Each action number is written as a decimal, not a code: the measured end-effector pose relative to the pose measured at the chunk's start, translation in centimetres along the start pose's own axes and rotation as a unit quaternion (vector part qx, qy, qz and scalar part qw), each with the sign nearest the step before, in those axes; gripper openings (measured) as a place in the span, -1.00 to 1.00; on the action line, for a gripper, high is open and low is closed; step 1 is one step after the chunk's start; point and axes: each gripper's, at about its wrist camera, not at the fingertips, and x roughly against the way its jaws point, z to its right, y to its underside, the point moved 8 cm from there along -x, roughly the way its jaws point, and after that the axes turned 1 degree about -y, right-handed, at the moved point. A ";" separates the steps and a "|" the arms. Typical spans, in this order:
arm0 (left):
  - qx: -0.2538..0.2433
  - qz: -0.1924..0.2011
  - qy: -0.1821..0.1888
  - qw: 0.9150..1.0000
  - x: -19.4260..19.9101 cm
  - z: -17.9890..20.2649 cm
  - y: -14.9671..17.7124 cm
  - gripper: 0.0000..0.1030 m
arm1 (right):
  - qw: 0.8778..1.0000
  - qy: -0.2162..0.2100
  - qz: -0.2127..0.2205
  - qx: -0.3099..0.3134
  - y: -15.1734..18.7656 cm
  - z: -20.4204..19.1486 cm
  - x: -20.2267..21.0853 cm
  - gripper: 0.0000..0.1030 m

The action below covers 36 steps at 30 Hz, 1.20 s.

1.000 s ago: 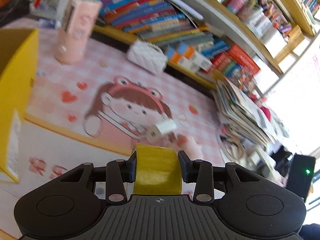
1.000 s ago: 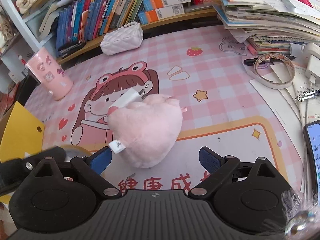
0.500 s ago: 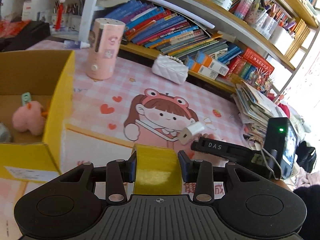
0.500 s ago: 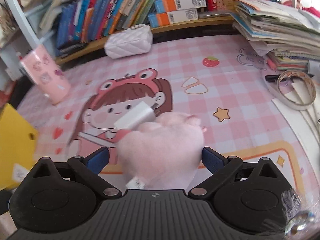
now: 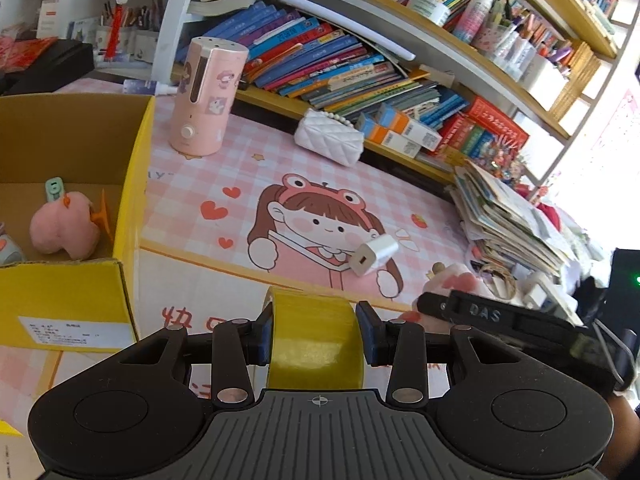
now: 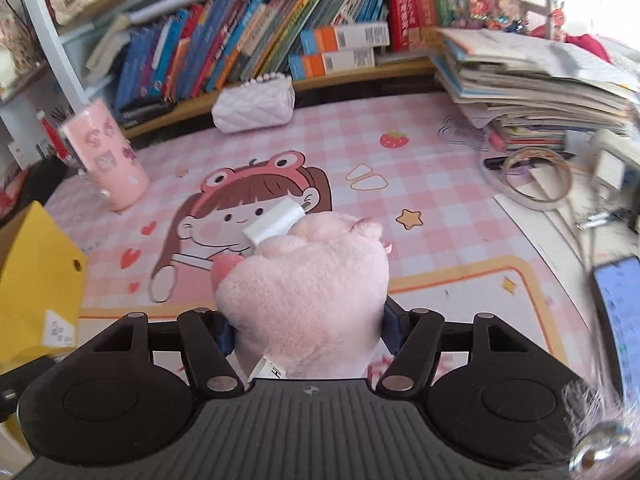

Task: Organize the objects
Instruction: 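Lift and carry the tape roll and pink pig over the yellow box with both grippers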

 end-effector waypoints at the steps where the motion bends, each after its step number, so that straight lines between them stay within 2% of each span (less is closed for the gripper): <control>1: -0.001 0.001 0.005 1.000 0.3 -0.1 0.1 -0.25 | 1.000 0.001 0.004 0.003 0.3 -0.3 0.7 0.23; 11: 0.002 0.023 0.024 0.999 5.4 -3.5 1.3 -0.25 | 0.999 -0.004 0.016 0.048 4.3 -5.9 4.9 0.24; 19: 0.031 0.032 -0.006 0.999 10.1 -8.8 3.3 -0.25 | 0.996 -0.025 0.003 0.090 8.6 -12.0 7.0 0.24; 27: 0.058 0.041 -0.039 0.997 14.8 -13.9 5.4 -0.25 | 0.985 -0.083 -0.026 0.151 14.0 -19.1 8.7 0.25; 36: 0.064 0.054 -0.061 0.995 18.7 -17.2 7.1 -0.25 | 0.979 -0.107 -0.035 0.170 17.5 -23.4 10.2 0.25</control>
